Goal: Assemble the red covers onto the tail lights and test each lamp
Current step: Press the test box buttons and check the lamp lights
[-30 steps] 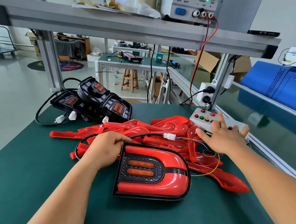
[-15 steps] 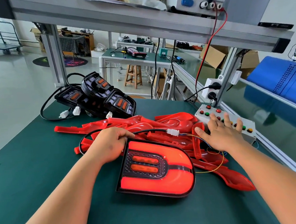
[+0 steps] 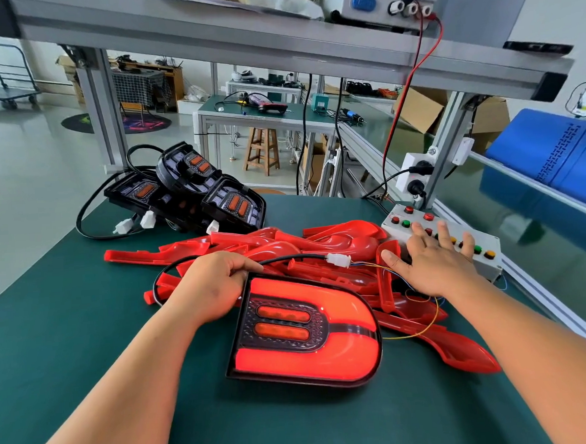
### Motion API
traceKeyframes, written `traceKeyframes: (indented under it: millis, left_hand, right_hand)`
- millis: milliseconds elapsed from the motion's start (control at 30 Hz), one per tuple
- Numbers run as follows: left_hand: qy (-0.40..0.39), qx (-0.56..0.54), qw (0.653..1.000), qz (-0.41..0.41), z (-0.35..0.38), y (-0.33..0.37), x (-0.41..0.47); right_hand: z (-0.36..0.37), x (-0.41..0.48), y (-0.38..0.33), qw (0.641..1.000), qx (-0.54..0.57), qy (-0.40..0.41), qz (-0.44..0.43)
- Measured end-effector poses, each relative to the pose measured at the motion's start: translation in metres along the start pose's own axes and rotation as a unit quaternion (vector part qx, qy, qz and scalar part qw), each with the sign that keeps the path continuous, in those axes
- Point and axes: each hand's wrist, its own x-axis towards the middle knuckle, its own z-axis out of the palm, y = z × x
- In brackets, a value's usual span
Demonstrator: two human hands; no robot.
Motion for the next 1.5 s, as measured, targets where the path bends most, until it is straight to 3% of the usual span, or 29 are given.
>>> traceKeyframes:
  millis: [800, 1033, 1500]
  left_hand:
    - [-0.006, -0.013, 1.0, -0.017, -0.006, 0.009, -0.009]
    - [-0.014, -0.006, 1.0, -0.019, -0.005, 0.009, -0.007]
    - [-0.012, 0.022, 1.0, -0.005, -0.004, 0.003, 0.0]
  right_hand:
    - [0.002, 0.001, 0.001, 1.0, 0.011, 0.013, -0.015]
    - [-0.001, 0.012, -0.001, 0.998, 0.009, 0.015, -0.054]
    - [-0.015, 0.024, -0.012, 0.995, -0.055, 0.034, -0.069]
